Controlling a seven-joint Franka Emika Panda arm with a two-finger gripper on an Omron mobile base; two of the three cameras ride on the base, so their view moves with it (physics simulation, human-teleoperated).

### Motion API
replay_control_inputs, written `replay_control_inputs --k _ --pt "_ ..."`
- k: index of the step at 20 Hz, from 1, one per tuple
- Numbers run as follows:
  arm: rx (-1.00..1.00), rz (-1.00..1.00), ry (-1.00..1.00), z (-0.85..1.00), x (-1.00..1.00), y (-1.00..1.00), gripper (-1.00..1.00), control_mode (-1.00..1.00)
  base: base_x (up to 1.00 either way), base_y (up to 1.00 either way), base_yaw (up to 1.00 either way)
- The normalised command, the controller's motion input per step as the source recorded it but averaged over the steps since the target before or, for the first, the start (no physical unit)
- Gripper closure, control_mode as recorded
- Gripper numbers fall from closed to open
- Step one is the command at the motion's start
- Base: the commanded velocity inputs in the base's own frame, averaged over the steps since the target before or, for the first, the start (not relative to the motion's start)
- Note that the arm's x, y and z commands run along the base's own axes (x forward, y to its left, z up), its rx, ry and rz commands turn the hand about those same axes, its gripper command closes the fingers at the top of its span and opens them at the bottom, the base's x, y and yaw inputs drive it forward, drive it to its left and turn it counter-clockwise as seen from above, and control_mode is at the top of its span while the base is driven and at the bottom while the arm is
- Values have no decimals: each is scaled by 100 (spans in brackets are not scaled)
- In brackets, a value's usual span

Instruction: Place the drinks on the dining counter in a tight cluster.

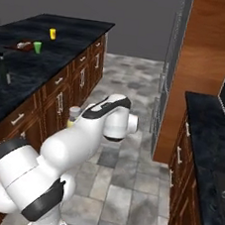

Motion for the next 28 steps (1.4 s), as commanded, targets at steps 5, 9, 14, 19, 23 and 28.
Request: replay_control_inputs --k 5,9,14,19,23,28 --pt "0 0 0 0 0 0 100 100 72 37 25" --pt "0 0 0 0 0 0 100 100 80 37 19" --pt "0 0 0 0 0 0 100 100 84 36 16" --pt "0 0 0 0 0 0 100 100 84 33 20" --pt "0 0 0 0 0 0 100 100 69 18 41" --pt "0 0 0 0 0 0 100 100 61 9 53"
